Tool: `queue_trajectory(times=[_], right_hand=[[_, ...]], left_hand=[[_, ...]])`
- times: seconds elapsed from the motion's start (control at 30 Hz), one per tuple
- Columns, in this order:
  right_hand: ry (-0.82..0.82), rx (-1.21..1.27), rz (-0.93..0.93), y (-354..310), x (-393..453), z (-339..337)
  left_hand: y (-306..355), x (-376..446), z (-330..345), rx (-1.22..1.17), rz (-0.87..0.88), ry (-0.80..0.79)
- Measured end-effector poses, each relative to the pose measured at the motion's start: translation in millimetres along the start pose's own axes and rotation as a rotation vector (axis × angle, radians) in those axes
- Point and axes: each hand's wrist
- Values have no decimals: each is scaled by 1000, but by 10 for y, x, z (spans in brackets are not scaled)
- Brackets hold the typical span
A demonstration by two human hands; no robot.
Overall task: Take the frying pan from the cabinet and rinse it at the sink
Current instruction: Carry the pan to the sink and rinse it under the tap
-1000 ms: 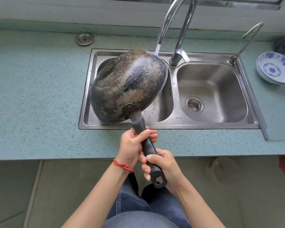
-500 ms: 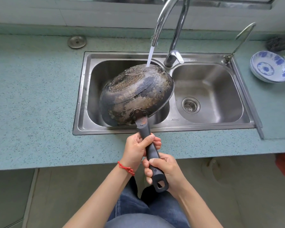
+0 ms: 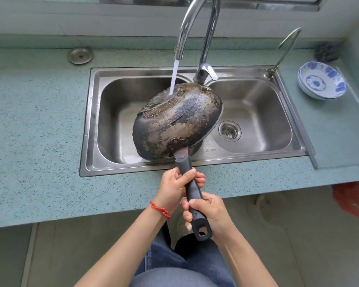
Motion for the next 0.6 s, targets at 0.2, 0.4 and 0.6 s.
queue_trajectory(times=[0.2,0.4,0.6], right_hand=[[-27,41,-22,-2,33,46],[-128,115,-20,9,150,127],[-233,216,6,44,236,230]], left_hand=[[44,25,-28,32,31,6],[171,16,-132,117,90,59],[270,-20,-246,166,152,111]])
Point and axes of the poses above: each hand's wrist, its own x-axis towards the middle knuckle, its own z-axis out of the palm, y = z × x, and after that the axes turned 4 degrees about -x, right-handed
